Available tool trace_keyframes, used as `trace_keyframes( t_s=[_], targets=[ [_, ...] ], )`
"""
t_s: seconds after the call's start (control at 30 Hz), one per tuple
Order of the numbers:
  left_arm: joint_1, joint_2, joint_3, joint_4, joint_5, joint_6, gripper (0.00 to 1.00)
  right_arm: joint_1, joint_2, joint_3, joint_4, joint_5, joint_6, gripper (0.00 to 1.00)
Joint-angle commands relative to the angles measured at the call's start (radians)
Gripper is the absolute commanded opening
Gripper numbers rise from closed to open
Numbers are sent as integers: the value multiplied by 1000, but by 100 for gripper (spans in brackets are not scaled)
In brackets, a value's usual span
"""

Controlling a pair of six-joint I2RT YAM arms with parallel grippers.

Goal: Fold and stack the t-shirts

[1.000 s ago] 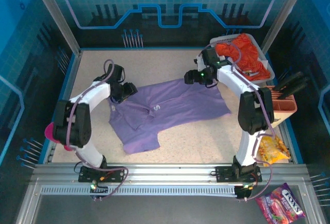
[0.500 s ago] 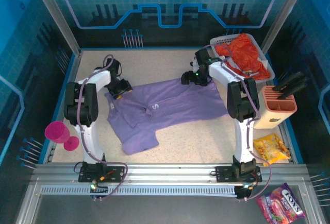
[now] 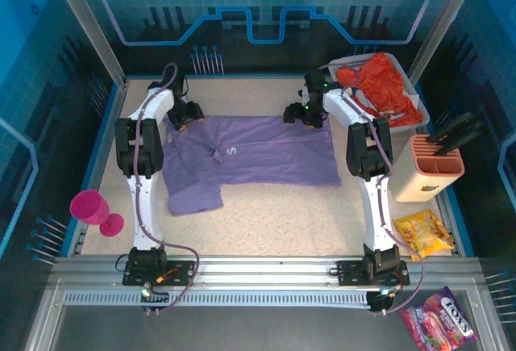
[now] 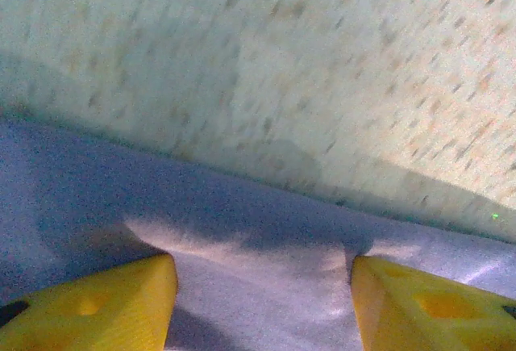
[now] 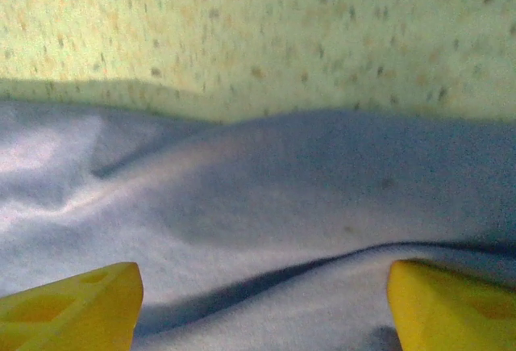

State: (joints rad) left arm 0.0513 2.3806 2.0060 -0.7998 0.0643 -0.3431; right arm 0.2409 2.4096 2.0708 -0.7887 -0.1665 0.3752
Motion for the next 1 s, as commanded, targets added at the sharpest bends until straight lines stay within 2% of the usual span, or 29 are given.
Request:
trace_keyframes(
  t_s=[0.0,0.1,0.2,0.3,0.4,0.53,0.77,0.97],
  targets=[
    [9,33,85,-78,-3,62,64,-20,53,94,-60,9,8,80],
    [10,-28,86,-77,2,81,69,-21,41,102,-44,3,-16,80],
    [10,-154,10,-60,31,71,73,-16,-40,18,29,-32,-28,81],
    [9,-315,-120,-36,75,46,69,0,-162,-73,76,-15,-42,82],
    [9,-477,-288,-12,104,23,70,13,-287,-190,132,-48,-59,84],
    [9,-660,-497,-40,72,13,74,13,-441,-351,133,-31,-36,85],
    [11,-934,-886,-51,59,-74,75,-24,-668,-635,87,0,-6,87],
    [12,-1108,-1066,-111,-24,-212,72,-53,-805,-821,96,30,-7,86]
  ],
)
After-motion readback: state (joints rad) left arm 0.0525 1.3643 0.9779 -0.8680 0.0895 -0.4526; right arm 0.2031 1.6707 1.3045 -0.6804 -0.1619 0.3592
